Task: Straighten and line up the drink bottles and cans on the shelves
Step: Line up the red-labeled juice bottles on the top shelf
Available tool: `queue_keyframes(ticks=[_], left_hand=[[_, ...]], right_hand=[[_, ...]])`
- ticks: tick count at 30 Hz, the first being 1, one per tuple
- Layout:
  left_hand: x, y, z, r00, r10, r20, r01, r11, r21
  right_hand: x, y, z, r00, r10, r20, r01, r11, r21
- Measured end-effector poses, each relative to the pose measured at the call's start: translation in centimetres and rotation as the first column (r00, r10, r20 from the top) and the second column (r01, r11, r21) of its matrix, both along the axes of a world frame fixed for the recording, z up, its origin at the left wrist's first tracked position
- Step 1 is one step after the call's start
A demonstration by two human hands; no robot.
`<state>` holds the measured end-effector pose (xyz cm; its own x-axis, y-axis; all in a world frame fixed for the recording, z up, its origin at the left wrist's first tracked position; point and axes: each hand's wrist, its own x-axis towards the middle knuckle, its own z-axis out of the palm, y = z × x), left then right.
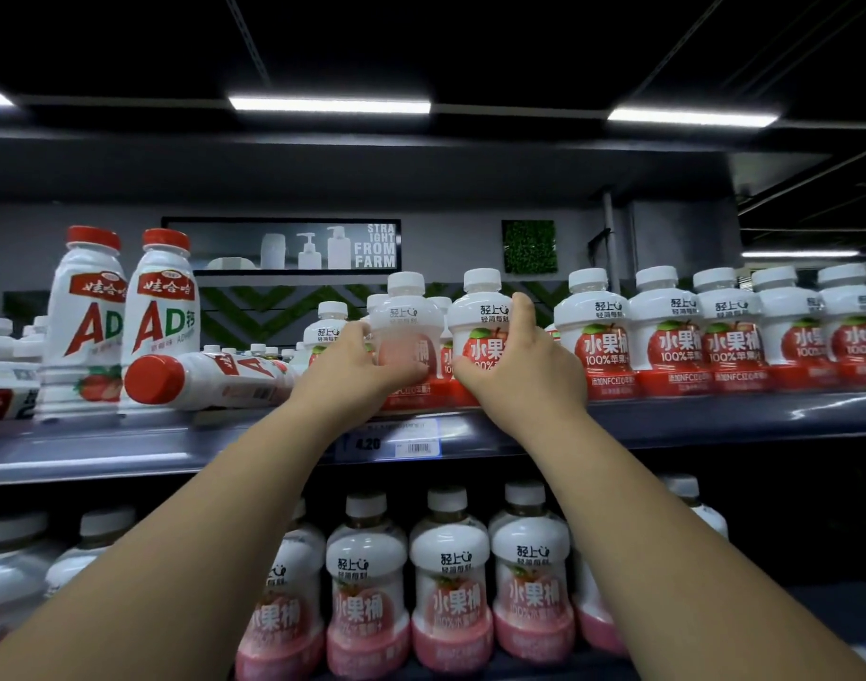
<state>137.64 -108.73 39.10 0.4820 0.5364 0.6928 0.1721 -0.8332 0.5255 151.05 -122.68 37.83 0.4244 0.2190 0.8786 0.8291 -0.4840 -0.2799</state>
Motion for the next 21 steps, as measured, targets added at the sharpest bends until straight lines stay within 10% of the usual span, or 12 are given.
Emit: queue_keyframes(ticks=[21], left_hand=[[2.7, -4.3, 0.9, 0.99, 0.003, -0.141, 0.01, 0.995, 0.095]], right_hand=[[4.7, -6.0, -3.5, 0.986, 0.015, 0.166, -0.031, 0.995, 0.095]])
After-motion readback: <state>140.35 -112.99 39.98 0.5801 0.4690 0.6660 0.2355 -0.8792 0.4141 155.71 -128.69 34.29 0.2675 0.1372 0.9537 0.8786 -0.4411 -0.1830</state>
